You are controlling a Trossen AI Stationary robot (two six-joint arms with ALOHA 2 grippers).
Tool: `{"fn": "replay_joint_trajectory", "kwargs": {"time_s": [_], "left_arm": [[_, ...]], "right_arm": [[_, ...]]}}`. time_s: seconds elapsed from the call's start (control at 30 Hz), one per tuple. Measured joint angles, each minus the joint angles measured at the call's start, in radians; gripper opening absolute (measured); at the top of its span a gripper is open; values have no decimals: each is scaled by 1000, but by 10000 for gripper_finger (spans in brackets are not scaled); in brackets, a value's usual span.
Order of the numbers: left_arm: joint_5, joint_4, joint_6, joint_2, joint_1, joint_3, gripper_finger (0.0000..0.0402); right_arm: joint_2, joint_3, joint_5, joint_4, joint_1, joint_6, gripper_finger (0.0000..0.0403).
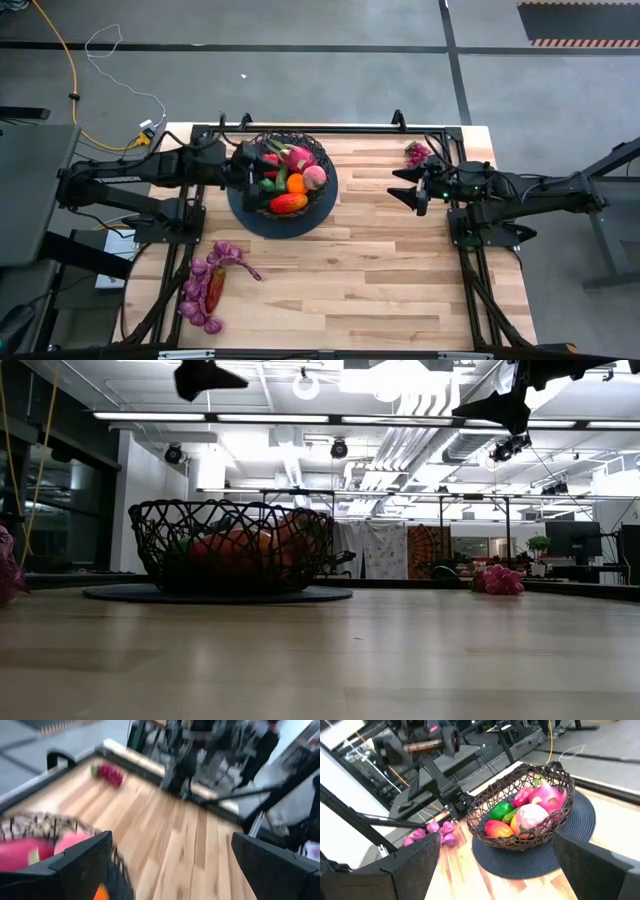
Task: Build produce basket
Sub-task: Put the purple garlic into the black wire basket
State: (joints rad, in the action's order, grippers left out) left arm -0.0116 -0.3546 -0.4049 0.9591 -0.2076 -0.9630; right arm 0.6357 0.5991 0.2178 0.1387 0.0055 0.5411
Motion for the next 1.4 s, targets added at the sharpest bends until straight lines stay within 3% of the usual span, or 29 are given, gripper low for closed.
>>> {"fn": "replay_joint_trajectory", "kwargs": {"time_s": [0.13,0.4,0.7,0.97,1.07,1.23,1.4], "left_arm": [[0,-140,-27,-5,21,0,399],[46,-516,-323,34,87,0,399],[138,-881,-693,136,325,1,399],[108,-906,-1034,246,573,1,399],[145,-906,-1118,303,655,1,399],[156,-905,-1165,406,754,1,399],[141,-908,-1163,496,764,1,399]], "right_arm": [[0,0,0,0,0,33,373],[0,0,0,25,0,46,373],[0,0,1,156,0,46,373],[0,0,1,175,0,0,373],[0,0,1,180,0,0,373],[0,0,1,180,0,-11,373],[0,0,5,180,0,-24,373]]}}
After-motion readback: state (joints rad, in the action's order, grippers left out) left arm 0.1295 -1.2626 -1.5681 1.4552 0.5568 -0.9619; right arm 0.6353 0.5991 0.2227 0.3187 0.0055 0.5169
